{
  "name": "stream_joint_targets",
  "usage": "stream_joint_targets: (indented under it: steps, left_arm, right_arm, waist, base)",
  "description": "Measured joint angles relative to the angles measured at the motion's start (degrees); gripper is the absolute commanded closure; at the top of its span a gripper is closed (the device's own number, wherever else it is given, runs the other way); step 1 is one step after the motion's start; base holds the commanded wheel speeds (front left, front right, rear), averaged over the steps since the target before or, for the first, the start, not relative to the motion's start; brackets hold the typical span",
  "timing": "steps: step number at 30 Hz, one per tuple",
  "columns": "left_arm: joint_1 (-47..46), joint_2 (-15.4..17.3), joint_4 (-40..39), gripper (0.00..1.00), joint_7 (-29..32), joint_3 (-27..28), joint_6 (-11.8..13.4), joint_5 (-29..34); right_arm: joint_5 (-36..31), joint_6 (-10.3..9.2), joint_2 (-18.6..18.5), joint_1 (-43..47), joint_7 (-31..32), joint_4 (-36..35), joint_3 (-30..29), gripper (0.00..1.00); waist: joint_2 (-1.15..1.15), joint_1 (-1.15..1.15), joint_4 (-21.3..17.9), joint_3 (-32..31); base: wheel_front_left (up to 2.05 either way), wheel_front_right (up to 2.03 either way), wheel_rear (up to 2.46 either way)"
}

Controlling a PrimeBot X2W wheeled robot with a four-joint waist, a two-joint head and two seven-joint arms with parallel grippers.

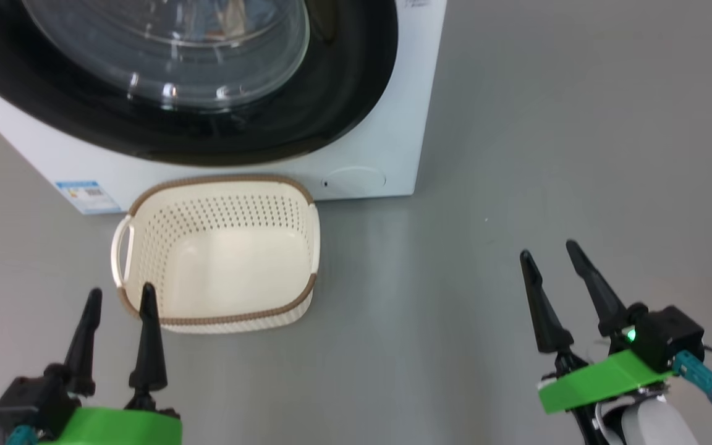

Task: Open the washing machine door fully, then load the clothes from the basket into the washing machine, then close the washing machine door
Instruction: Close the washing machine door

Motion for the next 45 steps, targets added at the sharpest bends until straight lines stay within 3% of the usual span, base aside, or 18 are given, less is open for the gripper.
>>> stream_joint_targets:
  steps: [15,45]
  left_arm:
    - [6.55,-0.04,0.20,0.00,0.00,1.70,-0.04,2.12]
    - [10.94,-0.04,0.92,0.00,0.00,2.20,-0.04,4.22]
  right_arm:
    - [2.26,0.00,0.42,7.03,0.01,-1.11,-1.96,0.00]
    - [2.58,0.00,0.70,11.13,0.42,-0.81,-4.04,0.00]
  waist:
    - [0.00,0.00,-2.46,-5.92]
    - [0.00,0.00,-1.67,-11.45]
  base:
    - [0.00,0.00,0.00]
    - [0.00,0.00,0.00]
